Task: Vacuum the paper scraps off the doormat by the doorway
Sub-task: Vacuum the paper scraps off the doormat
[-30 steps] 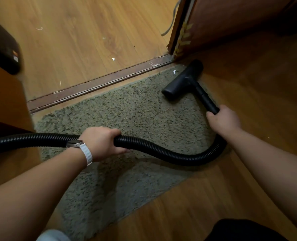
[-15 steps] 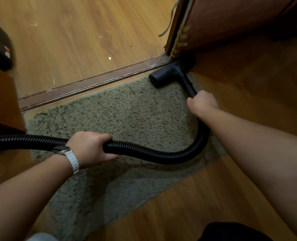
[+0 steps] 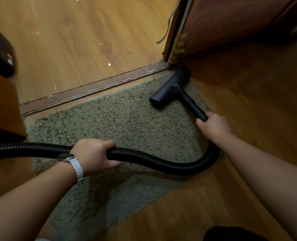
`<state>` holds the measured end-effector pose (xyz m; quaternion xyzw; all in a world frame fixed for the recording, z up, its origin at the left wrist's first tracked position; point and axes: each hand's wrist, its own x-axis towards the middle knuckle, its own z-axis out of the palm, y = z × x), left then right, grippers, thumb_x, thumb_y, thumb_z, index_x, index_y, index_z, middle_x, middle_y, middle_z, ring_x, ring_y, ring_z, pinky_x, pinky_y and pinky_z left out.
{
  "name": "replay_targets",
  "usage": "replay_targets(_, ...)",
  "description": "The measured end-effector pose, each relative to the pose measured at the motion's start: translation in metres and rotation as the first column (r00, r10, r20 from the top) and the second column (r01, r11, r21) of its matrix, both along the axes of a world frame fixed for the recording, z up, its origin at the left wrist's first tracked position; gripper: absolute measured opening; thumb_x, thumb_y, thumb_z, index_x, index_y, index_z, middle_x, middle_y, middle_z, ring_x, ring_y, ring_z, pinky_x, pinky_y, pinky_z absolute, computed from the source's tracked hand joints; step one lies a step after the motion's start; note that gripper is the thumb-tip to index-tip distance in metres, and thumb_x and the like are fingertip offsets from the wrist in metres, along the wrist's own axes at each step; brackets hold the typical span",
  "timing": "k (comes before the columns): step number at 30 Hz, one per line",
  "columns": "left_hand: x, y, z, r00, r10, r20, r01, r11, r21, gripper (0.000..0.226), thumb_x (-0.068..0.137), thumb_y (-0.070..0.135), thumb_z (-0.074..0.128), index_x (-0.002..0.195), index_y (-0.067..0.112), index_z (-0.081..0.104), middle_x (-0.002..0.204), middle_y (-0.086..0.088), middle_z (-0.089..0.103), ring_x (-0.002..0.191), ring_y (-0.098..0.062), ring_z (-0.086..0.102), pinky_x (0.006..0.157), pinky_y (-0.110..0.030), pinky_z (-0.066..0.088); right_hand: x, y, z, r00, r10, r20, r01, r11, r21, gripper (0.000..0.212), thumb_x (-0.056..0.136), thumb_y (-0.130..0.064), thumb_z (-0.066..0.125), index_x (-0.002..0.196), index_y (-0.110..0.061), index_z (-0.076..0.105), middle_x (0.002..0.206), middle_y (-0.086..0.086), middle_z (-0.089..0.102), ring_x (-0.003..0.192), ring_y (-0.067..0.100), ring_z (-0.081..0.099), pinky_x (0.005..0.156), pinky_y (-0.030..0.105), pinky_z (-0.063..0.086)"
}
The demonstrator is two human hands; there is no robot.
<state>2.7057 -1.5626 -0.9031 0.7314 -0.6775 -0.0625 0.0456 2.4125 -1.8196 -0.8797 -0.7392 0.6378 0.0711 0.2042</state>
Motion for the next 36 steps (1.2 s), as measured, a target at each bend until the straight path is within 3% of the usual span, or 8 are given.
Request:
replay_targets(5, -0.006, 0.004, -0.003, 0.997, -0.077, -0.003, 0.077, 0.997, -0.016, 0.055, 0.068, 0.081, 0.042, 0.063, 0.029, 0.060, 0.048, 0.012, 0.053, 0.038, -0.013, 0.055, 0.039, -0.016, 0.032, -0.018, 0.024, 0.004, 0.994, 0.108, 0.015, -0.109, 0.986, 0.125, 0.032, 0.097, -0.041, 0.056, 0.128, -0.033, 0.058, 0.085, -0.003, 0.065, 0.070, 0.018, 0.063, 0.063, 0.036, 0.056)
replay_targets(9, -0.012, 0.008, -0.006, 0.993, -0.118, 0.021, 0.119, 0.992, -0.052, 0.054, 0.067, 0.080, 0.043, 0.063, 0.029, 0.060, 0.050, 0.011, 0.053, 0.039, -0.014, 0.056, 0.036, -0.020, 0.040, -0.022, 0.030, 0.008, 0.980, 0.200, 0.010, -0.199, 0.966, 0.163, 0.033, 0.097, -0.039, 0.058, 0.128, -0.030, 0.057, 0.087, -0.003, 0.064, 0.074, 0.016, 0.063, 0.071, 0.037, 0.056)
replay_targets(13, -0.016, 0.009, -0.003, 0.994, -0.107, 0.020, 0.108, 0.993, -0.045, 0.062, 0.067, 0.085, 0.037, 0.069, 0.029, 0.064, 0.053, 0.011, 0.057, 0.045, -0.015, 0.060, 0.040, -0.022, 0.042, -0.021, 0.026, 0.006, 0.973, 0.229, -0.023, -0.225, 0.966, 0.125, 0.031, 0.094, -0.043, 0.058, 0.123, -0.031, 0.058, 0.082, -0.002, 0.069, 0.071, 0.018, 0.066, 0.067, 0.042, 0.060)
replay_targets(17, -0.019, 0.010, -0.004, 0.999, -0.047, -0.025, 0.047, 0.999, 0.002, 0.076, 0.063, 0.089, 0.023, 0.085, 0.030, 0.065, 0.068, 0.009, 0.065, 0.065, -0.018, 0.067, 0.053, -0.026, 0.043, -0.021, 0.018, 0.005, 0.993, 0.113, -0.037, -0.113, 0.994, 0.005, 0.028, 0.094, -0.040, 0.057, 0.120, -0.028, 0.060, 0.082, -0.001, 0.062, 0.071, 0.020, 0.060, 0.057, 0.032, 0.052)
replay_targets(23, -0.027, 0.014, -0.001, 0.997, -0.077, 0.004, 0.077, 0.995, -0.062, 0.061, 0.067, 0.085, 0.035, 0.071, 0.030, 0.062, 0.054, 0.011, 0.057, 0.048, -0.015, 0.060, 0.044, -0.021, 0.036, -0.026, 0.011, 0.015, 0.982, 0.178, -0.057, -0.172, 0.981, 0.093, 0.023, 0.095, -0.037, 0.057, 0.116, -0.029, 0.060, 0.085, 0.000, 0.063, 0.073, 0.019, 0.061, 0.062, 0.034, 0.052)
replay_targets(29, -0.039, 0.029, 0.001, 0.987, -0.158, 0.032, 0.158, 0.987, -0.026, 0.053, 0.067, 0.079, 0.043, 0.065, 0.029, 0.061, 0.050, 0.009, 0.055, 0.041, -0.015, 0.057, 0.037, -0.021, 0.039, -0.005, 0.044, 0.017, 0.840, 0.538, -0.066, -0.528, 0.840, 0.121, 0.021, 0.093, -0.038, 0.057, 0.114, -0.034, 0.057, 0.081, -0.004, 0.062, 0.071, 0.015, 0.061, 0.061, 0.036, 0.054)
replay_targets(34, -0.046, 0.051, -0.002, 0.977, -0.209, -0.032, 0.212, 0.973, 0.092, 0.056, 0.071, 0.079, 0.041, 0.082, 0.028, 0.063, 0.069, 0.007, 0.065, 0.060, -0.020, 0.066, 0.051, -0.028, 0.049, 0.006, 0.070, 0.010, 0.638, 0.765, -0.088, -0.755, 0.644, 0.127, 0.036, 0.093, -0.044, 0.054, 0.129, -0.036, 0.050, 0.097, -0.004, 0.058, 0.085, 0.018, 0.060, 0.063, 0.031, 0.048)
replay_targets(36, -0.048, 0.056, 0.000, 0.975, -0.217, -0.045, 0.221, 0.968, 0.119, 0.056, 0.073, 0.077, 0.039, 0.086, 0.028, 0.062, 0.073, 0.006, 0.066, 0.064, -0.020, 0.066, 0.055, -0.030, 0.050, 0.007, 0.074, 0.009, 0.607, 0.788, -0.107, -0.781, 0.616, 0.104, 0.041, 0.093, -0.046, 0.052, 0.134, -0.038, 0.047, 0.103, -0.004, 0.059, 0.090, 0.019, 0.062, 0.063, 0.030, 0.048)
